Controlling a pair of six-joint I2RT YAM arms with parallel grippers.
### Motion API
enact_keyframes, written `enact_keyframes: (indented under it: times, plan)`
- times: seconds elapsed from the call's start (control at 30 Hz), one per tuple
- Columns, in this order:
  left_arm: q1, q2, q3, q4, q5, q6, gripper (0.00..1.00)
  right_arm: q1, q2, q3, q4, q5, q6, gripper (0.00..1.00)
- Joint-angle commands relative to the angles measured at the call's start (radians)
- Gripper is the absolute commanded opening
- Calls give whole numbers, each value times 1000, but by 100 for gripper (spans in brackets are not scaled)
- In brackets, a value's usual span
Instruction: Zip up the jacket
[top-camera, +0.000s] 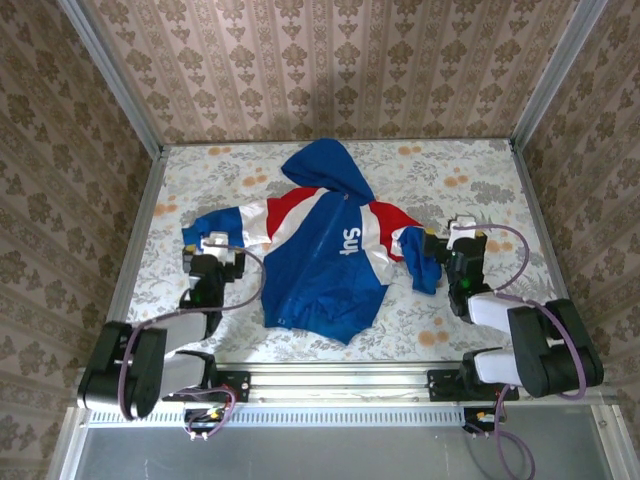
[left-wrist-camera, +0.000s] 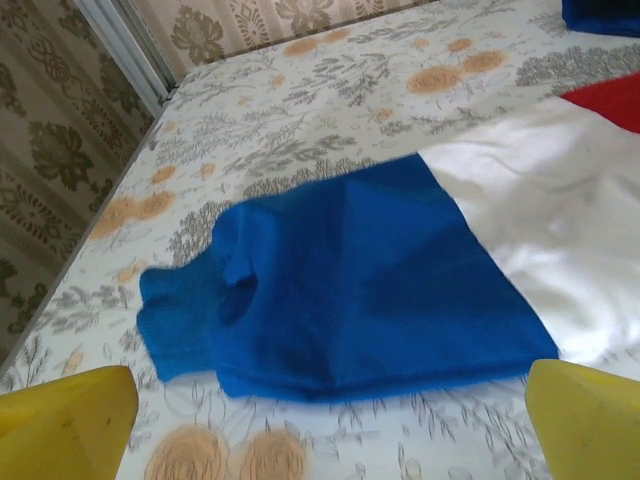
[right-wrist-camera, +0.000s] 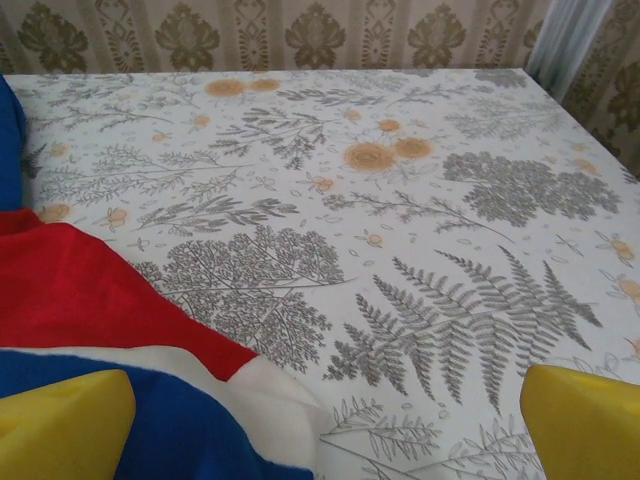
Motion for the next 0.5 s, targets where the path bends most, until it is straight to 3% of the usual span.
enact_keyframes:
  times: [0.0,0.23,0.47]
  plan:
    - [40,85,87,119,67,25,100,-10,88,56,93,-24,-28,100]
    - [132,277,127,227,146,-32,100,-43,165,97,72,-79,-6,100]
    - [173,268,180,108,192,-74,100,-70,169,112,45,-124,10,100]
